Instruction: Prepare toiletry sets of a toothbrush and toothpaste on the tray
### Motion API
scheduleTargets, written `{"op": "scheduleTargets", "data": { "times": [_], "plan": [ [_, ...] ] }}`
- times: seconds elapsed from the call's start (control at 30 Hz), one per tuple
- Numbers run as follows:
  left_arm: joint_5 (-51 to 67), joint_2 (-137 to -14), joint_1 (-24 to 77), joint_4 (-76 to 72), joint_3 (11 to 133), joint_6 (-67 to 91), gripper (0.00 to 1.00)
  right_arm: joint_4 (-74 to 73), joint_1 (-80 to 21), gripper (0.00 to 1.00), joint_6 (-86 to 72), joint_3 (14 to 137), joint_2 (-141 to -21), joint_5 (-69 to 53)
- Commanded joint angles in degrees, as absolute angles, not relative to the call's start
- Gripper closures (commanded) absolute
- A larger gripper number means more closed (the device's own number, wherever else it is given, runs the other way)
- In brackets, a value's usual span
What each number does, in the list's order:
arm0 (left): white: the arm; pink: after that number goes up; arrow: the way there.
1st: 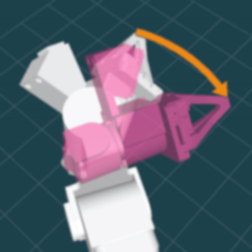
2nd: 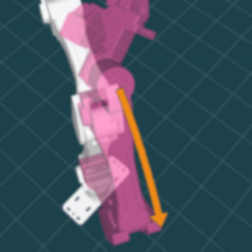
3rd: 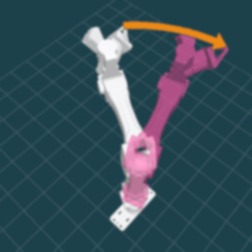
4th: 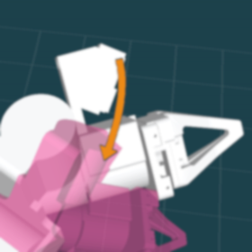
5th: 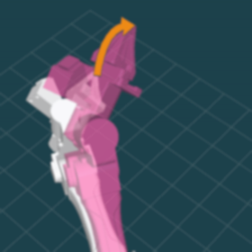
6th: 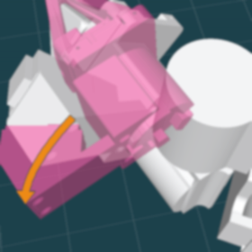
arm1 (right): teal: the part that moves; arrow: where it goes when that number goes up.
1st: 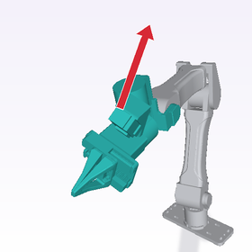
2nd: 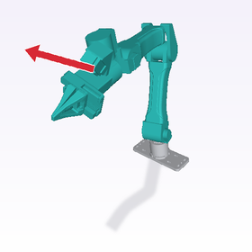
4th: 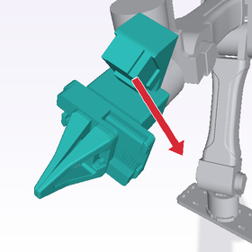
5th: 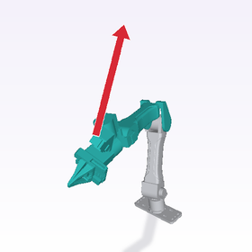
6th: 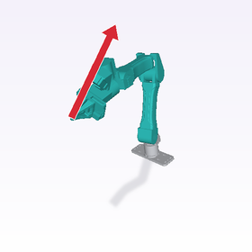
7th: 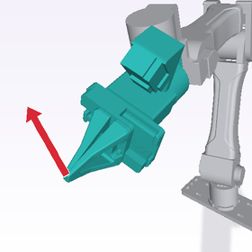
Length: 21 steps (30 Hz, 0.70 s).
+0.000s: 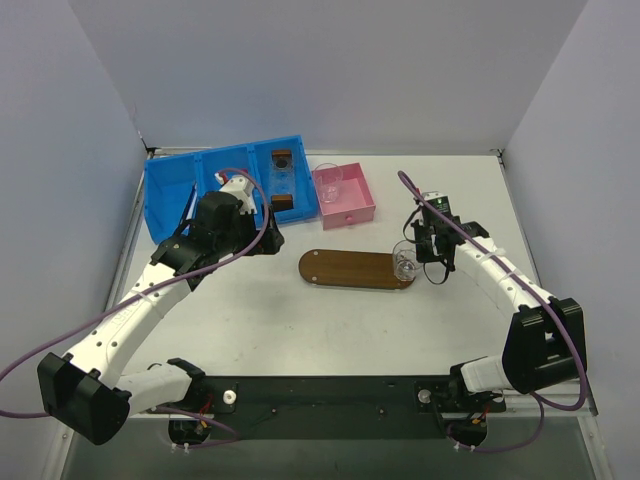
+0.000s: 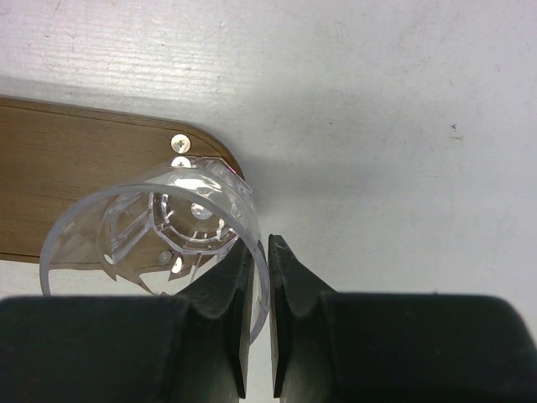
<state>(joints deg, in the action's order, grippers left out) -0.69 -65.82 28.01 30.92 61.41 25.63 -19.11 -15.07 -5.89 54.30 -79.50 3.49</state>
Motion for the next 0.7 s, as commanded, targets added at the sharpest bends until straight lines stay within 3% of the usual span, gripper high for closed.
{"op": "scheduleTargets", "data": {
  "times": [0.0, 0.67],
  "plan": [
    [0.0, -65.7, 27.6, 28.9, 62.0, 25.0, 0.03, -19.6, -14.5, 1.00, -5.4, 52.8, -79.0, 4.7],
    [0.0, -65.2, 27.6, 28.7, 61.4, 24.9, 0.03, -20.9, -14.5, 1.00, -5.8, 51.4, -77.5, 5.9]
  ]
}}
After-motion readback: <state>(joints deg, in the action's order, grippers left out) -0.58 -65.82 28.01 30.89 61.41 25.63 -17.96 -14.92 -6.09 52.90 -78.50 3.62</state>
